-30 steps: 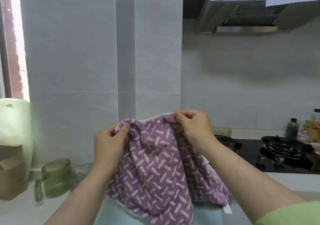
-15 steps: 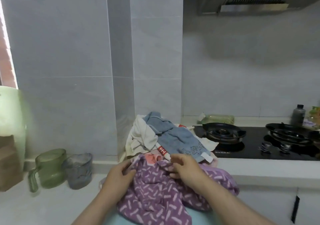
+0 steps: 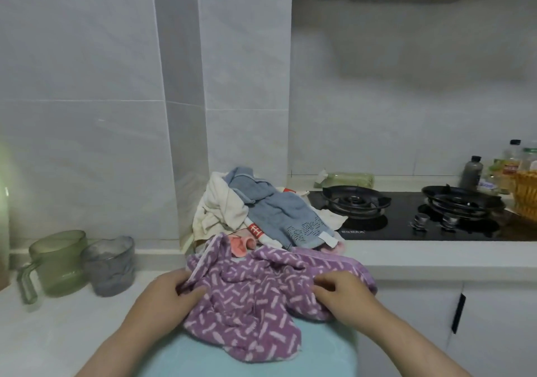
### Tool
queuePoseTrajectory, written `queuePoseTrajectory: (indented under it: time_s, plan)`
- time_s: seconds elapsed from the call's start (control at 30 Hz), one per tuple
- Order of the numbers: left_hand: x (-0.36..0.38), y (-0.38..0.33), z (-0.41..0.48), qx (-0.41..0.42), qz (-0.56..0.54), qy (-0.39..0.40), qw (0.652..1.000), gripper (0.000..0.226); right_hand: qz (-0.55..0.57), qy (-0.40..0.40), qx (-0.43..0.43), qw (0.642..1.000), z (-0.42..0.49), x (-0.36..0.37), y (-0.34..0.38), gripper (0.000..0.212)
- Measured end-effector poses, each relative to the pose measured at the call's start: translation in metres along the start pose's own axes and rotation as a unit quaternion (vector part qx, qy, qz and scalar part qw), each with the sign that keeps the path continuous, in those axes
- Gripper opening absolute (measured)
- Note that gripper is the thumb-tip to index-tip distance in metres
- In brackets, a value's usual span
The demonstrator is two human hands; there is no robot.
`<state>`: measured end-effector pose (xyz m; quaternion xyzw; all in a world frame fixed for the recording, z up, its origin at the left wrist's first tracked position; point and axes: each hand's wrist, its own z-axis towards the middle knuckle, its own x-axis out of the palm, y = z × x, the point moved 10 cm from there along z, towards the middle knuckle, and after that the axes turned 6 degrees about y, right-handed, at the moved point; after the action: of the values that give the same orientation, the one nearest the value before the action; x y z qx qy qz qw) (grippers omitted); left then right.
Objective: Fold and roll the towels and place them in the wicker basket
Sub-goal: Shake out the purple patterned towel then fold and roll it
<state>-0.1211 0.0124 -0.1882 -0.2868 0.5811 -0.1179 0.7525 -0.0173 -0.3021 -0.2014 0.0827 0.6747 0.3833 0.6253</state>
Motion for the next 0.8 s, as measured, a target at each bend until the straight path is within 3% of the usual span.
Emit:
queuePoseTrajectory:
  time_s: [0.17, 0.3, 0.4, 0.6, 0.67, 0.8]
  plan:
    - [0.004, 0.008, 0.003, -0.019, -0.02, -0.038, 0.999, 0.023, -0.008, 0.023, -0.01, 1.0, 0.004, 0.013, 0.012, 0.04]
    - [-0.024, 0.002, -0.003, -0.028, -0.137, -0.145, 0.98, 0.018, -0.013, 0.015, -0.012, 1.0, 0.009, 0.019, 0.021, 0.041]
    - [-0.057, -0.003, -0.008, -0.025, -0.236, -0.216, 0.947, 0.016, 0.072, -0.029, -0.001, 0.997, 0.009, 0.005, 0.032, 0.025]
    - [-0.089, -0.025, -0.013, 0.005, -0.433, -0.199, 0.879, 0.017, 0.135, -0.146, -0.122, 0.972, -0.008, -0.053, 0.114, 0.014]
    - [-0.093, -0.031, -0.012, 0.011, -0.451, -0.191, 0.872, 0.016, 0.122, -0.161, -0.15, 0.968, -0.007, -0.052, 0.132, 0.018]
    - [-0.078, -0.037, -0.017, 0.006, -0.419, -0.17, 0.892, 0.021, 0.114, -0.071, -0.114, 0.984, 0.001, -0.011, 0.116, 0.032]
